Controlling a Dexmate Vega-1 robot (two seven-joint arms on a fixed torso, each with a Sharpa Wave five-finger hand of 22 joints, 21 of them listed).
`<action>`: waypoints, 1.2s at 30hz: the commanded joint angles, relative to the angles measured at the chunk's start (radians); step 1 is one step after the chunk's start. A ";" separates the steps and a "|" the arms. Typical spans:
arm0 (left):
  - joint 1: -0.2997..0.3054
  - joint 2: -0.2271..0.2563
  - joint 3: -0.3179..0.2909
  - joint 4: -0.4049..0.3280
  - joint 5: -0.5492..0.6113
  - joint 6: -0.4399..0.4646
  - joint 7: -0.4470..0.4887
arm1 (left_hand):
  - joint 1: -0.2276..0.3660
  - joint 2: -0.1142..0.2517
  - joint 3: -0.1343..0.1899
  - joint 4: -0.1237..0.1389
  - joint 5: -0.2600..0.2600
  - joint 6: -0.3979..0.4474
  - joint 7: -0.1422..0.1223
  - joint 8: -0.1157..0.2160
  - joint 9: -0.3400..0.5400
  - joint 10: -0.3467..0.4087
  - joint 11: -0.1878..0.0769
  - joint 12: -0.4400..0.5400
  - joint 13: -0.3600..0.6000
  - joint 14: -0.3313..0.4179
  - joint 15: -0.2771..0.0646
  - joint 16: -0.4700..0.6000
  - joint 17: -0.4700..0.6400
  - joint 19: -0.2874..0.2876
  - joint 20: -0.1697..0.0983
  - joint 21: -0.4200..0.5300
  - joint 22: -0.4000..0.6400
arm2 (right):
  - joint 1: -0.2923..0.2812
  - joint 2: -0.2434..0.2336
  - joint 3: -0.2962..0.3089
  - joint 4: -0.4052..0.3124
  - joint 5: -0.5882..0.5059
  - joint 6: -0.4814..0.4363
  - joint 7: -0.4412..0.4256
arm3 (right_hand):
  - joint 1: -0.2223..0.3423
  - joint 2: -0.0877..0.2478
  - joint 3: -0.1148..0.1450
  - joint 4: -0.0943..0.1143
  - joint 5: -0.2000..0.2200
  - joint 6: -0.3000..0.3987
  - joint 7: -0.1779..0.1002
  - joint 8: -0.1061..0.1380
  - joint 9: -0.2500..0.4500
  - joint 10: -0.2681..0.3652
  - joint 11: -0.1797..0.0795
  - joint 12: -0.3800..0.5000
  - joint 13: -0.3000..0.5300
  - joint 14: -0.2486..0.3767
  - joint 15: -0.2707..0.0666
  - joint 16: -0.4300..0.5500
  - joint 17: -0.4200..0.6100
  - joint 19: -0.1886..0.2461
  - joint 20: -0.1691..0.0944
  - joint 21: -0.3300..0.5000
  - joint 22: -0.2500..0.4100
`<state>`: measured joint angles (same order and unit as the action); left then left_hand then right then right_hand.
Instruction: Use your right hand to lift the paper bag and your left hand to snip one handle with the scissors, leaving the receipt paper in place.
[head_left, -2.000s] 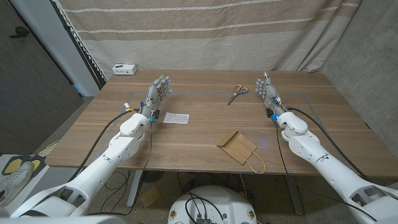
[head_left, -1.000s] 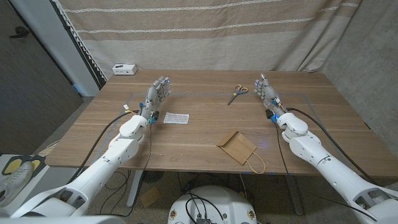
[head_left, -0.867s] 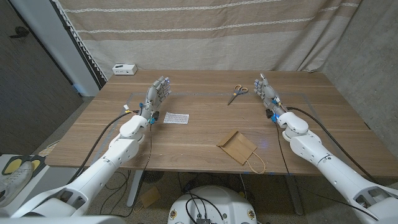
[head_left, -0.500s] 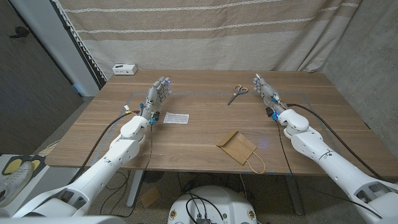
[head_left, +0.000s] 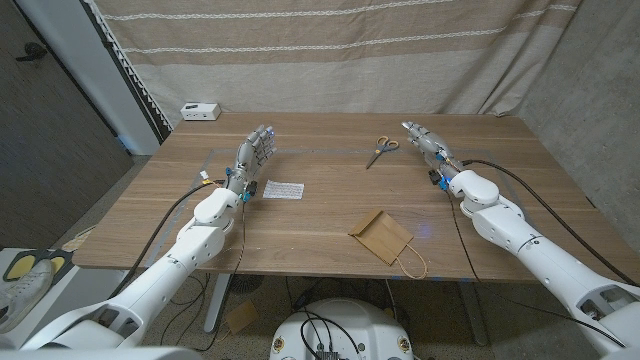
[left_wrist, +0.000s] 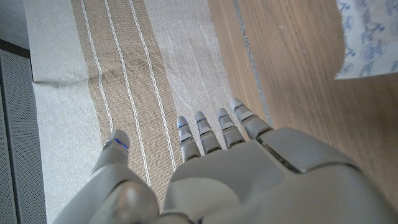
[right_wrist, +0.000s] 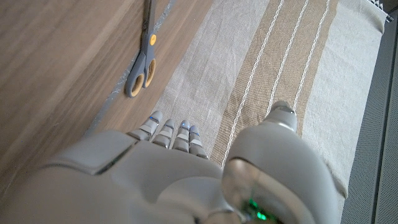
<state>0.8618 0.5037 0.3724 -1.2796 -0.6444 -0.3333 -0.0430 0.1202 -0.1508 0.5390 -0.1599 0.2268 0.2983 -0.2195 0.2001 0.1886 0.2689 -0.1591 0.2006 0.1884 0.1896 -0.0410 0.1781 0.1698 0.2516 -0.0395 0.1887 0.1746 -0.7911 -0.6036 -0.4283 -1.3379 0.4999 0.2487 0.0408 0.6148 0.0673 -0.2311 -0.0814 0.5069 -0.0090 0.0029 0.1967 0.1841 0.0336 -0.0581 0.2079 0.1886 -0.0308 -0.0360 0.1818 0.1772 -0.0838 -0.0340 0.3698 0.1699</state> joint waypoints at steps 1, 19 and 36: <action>0.007 0.010 -0.003 -0.013 0.003 -0.005 -0.005 | 0.010 -0.006 0.001 0.000 0.008 0.009 -0.001 0.003 0.003 0.008 0.002 0.009 0.002 0.008 -0.171 0.003 0.005 0.007 -0.102 0.006 0.003 | 0.015 -0.028 -0.014 -0.016 -0.037 -0.034 -0.001 | 0.007 -0.001 -0.008 -0.003 -0.005 -0.001 -0.015 0.000 0.002 0.002 -0.021 0.006 0.004 -0.015 -0.039 0.001 0.003 0.004 -0.019 -0.004 0.005; -0.017 0.007 -0.005 0.026 -0.008 -0.019 -0.042 | 0.013 -0.006 -0.001 0.000 0.008 0.008 -0.001 0.001 0.003 0.007 0.005 0.008 0.002 0.005 -0.171 0.003 0.005 0.004 -0.101 0.005 0.003 | 0.047 -0.042 -0.043 -0.033 -0.101 -0.067 -0.013 | 0.016 0.006 -0.010 -0.005 -0.011 0.007 -0.018 0.005 0.002 0.013 -0.026 0.012 0.004 -0.016 -0.056 0.003 0.003 0.014 -0.026 -0.016 0.005; -0.030 -0.004 0.000 0.055 -0.010 -0.029 -0.062 | 0.014 -0.007 -0.004 0.001 0.007 0.004 -0.001 -0.001 0.003 0.003 0.008 0.006 0.002 -0.002 -0.170 0.001 0.005 -0.001 -0.102 0.004 0.003 | 0.056 -0.082 -0.074 -0.106 -0.228 -0.127 -0.080 | 0.009 0.010 -0.017 0.000 -0.016 0.025 -0.015 0.008 0.002 0.033 -0.028 0.020 0.004 -0.007 -0.066 0.006 0.003 0.027 -0.033 -0.027 0.006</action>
<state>0.8352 0.5050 0.3686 -1.2281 -0.6576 -0.3564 -0.1038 0.1242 -0.1548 0.5389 -0.1599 0.2268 0.2982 -0.2195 0.2001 0.1885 0.2725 -0.1553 0.2006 0.1883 0.1896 -0.0410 0.1780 0.1697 0.2516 -0.0395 0.1887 0.1745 -0.7422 -0.6635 -0.4860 -1.4088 0.3340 0.1510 -0.0148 0.6228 0.0753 -0.2392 -0.0805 0.4915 0.0037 -0.0127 0.1967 0.1839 0.0578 -0.0771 0.2235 0.1884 -0.0415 -0.0358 0.1818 0.1767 -0.0620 -0.0339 0.3471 0.1699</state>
